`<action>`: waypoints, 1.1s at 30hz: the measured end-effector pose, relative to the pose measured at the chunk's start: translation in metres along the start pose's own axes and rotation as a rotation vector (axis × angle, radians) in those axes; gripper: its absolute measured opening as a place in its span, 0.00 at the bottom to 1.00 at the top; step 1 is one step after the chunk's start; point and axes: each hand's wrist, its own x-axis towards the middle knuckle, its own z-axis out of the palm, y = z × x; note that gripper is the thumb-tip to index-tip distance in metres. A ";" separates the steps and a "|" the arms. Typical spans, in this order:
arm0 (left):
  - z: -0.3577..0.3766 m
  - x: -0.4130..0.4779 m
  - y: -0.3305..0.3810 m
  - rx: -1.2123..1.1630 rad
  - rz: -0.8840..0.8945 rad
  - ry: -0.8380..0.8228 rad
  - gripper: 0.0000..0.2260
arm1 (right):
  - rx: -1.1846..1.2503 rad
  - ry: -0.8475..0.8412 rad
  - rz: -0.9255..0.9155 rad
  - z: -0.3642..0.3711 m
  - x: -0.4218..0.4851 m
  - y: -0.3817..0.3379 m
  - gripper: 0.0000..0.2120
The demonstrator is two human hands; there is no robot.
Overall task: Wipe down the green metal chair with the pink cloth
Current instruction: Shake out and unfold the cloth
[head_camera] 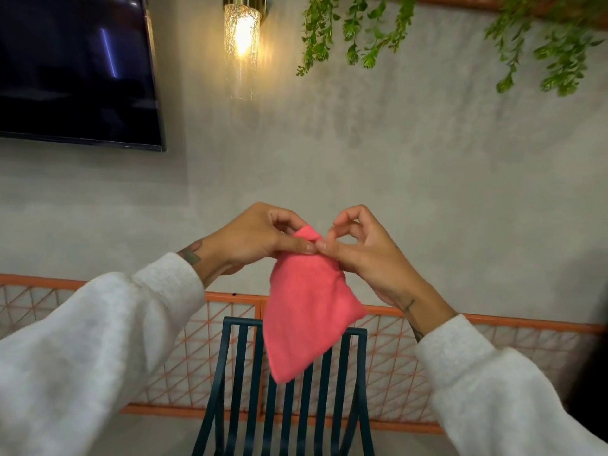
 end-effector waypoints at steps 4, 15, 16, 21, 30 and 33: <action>-0.009 0.001 -0.002 -0.025 -0.044 0.076 0.10 | -0.118 -0.167 0.200 -0.005 -0.022 0.029 0.22; -0.016 -0.009 -0.045 -0.383 -0.176 0.132 0.02 | 0.052 0.191 0.197 -0.027 -0.009 0.021 0.03; -0.016 -0.010 -0.044 -0.395 -0.176 0.112 0.05 | 0.077 0.189 0.187 -0.025 -0.006 0.019 0.03; -0.022 -0.007 -0.027 -0.524 -0.132 0.096 0.11 | 0.239 0.164 0.098 -0.020 0.001 0.008 0.05; -0.010 -0.013 -0.054 -0.480 -0.347 -0.021 0.06 | 0.093 0.228 0.349 0.004 0.000 0.049 0.04; 0.000 -0.018 -0.072 -0.537 -0.442 0.061 0.06 | 0.343 0.157 0.537 0.013 -0.012 0.067 0.12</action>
